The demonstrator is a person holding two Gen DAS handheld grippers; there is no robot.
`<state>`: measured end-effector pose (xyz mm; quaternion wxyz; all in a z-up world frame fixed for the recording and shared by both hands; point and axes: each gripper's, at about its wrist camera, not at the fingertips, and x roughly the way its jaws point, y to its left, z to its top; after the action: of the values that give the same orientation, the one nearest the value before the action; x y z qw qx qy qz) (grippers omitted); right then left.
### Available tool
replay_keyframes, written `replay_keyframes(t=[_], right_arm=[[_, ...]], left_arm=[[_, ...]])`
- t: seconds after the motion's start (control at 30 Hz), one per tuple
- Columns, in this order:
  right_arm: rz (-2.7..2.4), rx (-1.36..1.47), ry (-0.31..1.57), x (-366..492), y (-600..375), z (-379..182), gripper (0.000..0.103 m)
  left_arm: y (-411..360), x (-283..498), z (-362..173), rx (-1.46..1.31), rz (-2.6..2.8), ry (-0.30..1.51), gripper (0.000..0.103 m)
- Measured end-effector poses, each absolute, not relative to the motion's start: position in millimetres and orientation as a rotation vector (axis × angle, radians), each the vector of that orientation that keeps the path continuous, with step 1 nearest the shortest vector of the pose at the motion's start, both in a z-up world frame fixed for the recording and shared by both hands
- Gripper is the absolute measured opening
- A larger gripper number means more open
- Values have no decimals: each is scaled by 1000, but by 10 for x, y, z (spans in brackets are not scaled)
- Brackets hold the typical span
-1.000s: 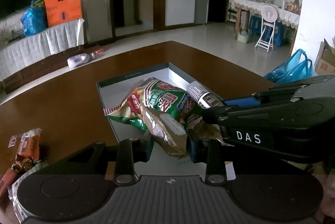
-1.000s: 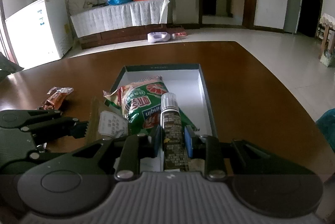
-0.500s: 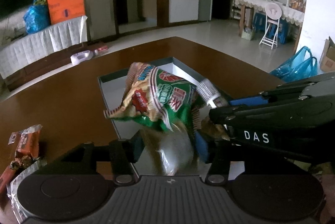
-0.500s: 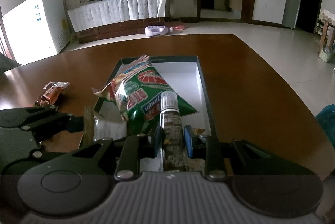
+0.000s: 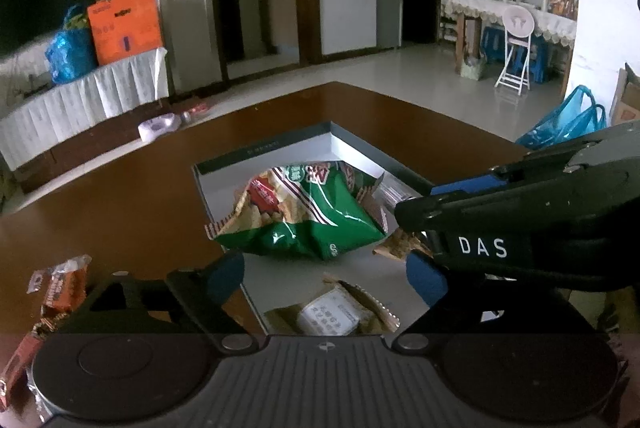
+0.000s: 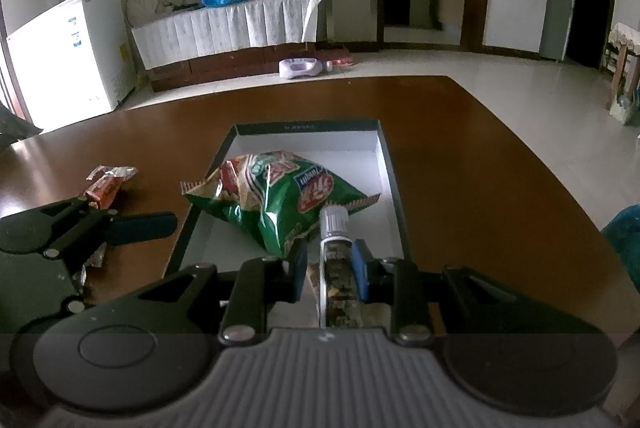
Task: Organize snacks
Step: 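Open left tool to drop beige packet while right tool releases silver tube into box, then move both open tools back from the box to the snack pile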
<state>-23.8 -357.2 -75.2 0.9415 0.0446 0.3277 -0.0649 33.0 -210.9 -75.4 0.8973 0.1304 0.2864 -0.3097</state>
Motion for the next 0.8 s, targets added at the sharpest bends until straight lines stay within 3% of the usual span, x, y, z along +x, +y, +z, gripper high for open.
replay_keyframes(t=[0.07, 0.13, 0.23, 0.5, 0.8], right_arm=[[-133, 90, 659, -250, -3565, -726, 33], [-126, 92, 645, -261, -3543, -690, 53], [-119, 79, 610, -289, -3484, -609, 72], [-96, 70, 588, -284, -3338, -508, 88], [-53, 90, 578, -281, -3210, -415, 92]], left_arm=[[-2083, 325, -725, 271, -641, 588, 89], [-2043, 312, -695, 269, -636, 583, 91], [-1953, 316, -657, 261, -629, 580, 91], [-1685, 303, -560, 245, -584, 563, 95], [-1342, 328, -477, 213, -518, 564, 96]])
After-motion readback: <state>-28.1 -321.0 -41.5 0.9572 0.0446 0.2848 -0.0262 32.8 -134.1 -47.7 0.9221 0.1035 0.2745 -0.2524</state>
